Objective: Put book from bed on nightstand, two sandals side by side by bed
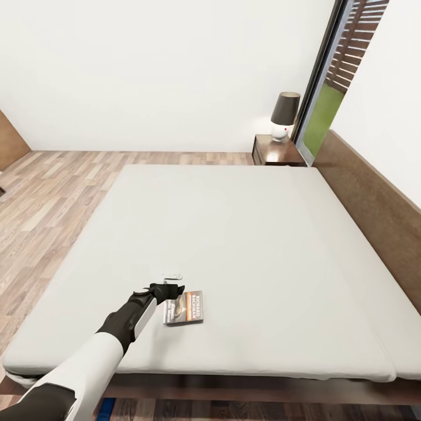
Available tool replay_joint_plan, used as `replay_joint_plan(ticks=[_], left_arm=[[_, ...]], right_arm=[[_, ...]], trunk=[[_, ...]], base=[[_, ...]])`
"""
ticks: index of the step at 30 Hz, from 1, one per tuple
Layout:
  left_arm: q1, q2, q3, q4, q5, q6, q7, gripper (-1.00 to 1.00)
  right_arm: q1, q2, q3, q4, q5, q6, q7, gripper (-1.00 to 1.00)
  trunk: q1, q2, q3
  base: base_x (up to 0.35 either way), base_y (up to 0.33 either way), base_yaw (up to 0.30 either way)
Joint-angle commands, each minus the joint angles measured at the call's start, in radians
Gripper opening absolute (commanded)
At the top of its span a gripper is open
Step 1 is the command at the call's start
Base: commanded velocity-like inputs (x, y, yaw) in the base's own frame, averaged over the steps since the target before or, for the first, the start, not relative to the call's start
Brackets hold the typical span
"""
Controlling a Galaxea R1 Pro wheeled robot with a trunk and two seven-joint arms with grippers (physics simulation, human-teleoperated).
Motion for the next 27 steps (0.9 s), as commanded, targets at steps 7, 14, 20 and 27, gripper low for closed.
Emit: replay_joint_plan(ticks=[7,14,20,27], left_arm=[[-0.001,0.000,-0.004,-0.002,0.010,0.005,0.002,1.00],[-0.001,-0.001,-0.011,-0.010,0.010,0.004,0.003,1.00],[-0.001,-0.001,-0.014,-0.014,0.010,0.004,0.003,1.00],[-0.001,0.000,-0.016,-0.028,0.010,0.004,0.003,1.00]], right_arm=[[0.001,0.000,0.008,-0.001,-0.008,0.004,-0.003,1.00],[0.001,0.000,0.008,-0.001,-0.008,0.004,-0.003,1.00],[0.000,0.000,0.008,-0.001,-0.008,0.004,-0.003,1.00],[0.000,0.000,0.008,-0.002,-0.008,0.004,-0.003,1.00]], trunk=[[0.001,-0.001,-0.001],[0.001,-0.001,-0.001],[0.001,-0.001,-0.001],[0.001,-0.001,-0.001]], base=[[0.000,0.000,0.004],[0.000,0.000,0.001],[0.000,0.000,0.000],[0.000,0.000,0.000]])
